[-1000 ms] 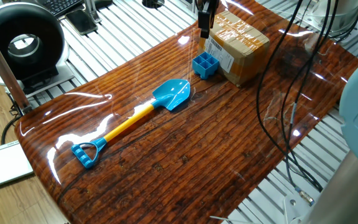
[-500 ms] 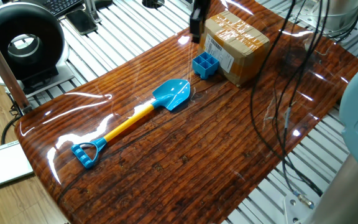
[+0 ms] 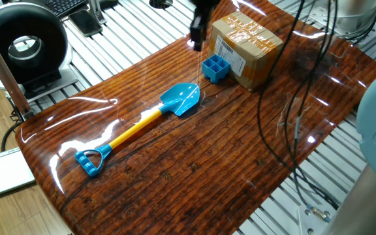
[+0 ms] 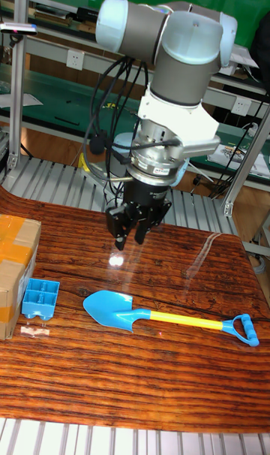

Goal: Use a shovel to scoop up an object

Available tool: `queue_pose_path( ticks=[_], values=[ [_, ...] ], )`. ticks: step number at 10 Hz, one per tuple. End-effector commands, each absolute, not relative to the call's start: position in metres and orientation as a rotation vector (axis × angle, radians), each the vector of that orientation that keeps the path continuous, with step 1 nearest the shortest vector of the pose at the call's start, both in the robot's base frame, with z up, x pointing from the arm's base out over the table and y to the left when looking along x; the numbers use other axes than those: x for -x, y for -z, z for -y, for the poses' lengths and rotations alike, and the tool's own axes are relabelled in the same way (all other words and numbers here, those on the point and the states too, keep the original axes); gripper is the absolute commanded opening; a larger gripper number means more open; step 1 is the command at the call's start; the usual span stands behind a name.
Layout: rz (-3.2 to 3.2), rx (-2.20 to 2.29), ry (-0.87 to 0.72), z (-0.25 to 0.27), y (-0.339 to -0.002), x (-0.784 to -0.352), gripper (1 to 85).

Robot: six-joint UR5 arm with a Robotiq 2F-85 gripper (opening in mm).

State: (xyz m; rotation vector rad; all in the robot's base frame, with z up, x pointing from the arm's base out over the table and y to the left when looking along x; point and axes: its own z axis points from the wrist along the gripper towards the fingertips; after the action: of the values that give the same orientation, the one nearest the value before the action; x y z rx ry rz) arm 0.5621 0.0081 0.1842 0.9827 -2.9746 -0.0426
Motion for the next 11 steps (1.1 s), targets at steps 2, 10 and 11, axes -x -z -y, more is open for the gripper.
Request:
queue_pose_path(
  ticks=[2,10,11],
  values=[
    [2.960,-1.069,0.086,-0.019,-0.183,-0.564,51.0],
    [2.841,-1.237,0.054,-0.064,-0.167,-0.575,61.0],
    [2.802,-1.306,0.081,-0.067,-0.167,-0.572,62.0]
  ],
)
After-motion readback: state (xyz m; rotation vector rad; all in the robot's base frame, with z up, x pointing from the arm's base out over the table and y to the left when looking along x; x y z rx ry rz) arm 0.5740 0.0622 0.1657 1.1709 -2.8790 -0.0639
